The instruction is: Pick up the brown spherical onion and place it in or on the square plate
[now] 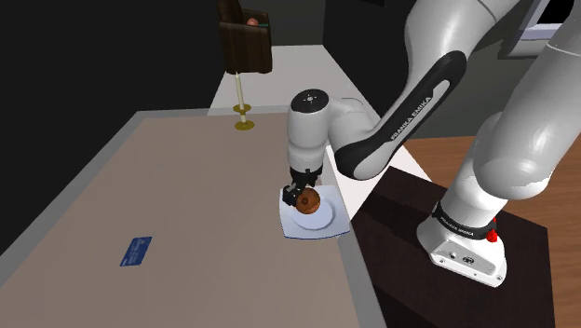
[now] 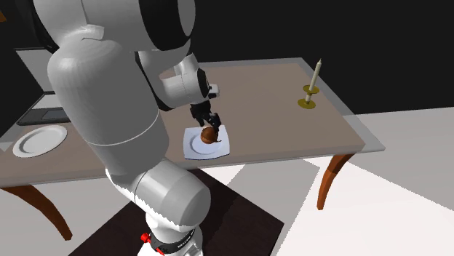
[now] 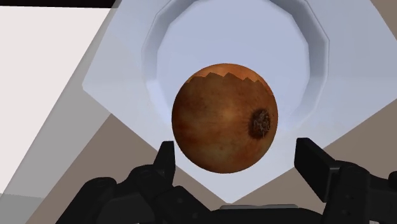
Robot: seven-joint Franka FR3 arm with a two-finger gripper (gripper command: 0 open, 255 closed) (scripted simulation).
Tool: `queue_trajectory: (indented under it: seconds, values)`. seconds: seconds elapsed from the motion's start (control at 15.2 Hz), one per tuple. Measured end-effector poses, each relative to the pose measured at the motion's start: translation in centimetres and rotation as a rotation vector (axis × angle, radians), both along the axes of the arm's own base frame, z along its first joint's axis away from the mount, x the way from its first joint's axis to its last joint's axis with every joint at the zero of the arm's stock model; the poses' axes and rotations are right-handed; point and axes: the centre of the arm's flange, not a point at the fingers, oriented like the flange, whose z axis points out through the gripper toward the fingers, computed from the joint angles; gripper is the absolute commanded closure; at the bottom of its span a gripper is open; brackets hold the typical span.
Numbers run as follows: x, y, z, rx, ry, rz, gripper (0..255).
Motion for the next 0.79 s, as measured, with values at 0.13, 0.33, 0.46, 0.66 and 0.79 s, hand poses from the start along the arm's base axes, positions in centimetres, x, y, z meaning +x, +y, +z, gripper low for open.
queue_trajectory:
  seconds: [0.13,0.33,0.46,0.66,0.79]
  values:
    - [0.0,0.0,0.0,0.000,0.000,0.000,0]
    - [-0.1,0.2,0.6,-0.001,-0.001,0.001,0]
    - [-0.3,0.4,2.7,-0.002,-0.003,0.001,0]
    - [-0.7,0.8,4.6,-0.001,-0.001,0.000,0]
    - [-0.7,0.8,4.8,0.000,-0.001,0.000,0]
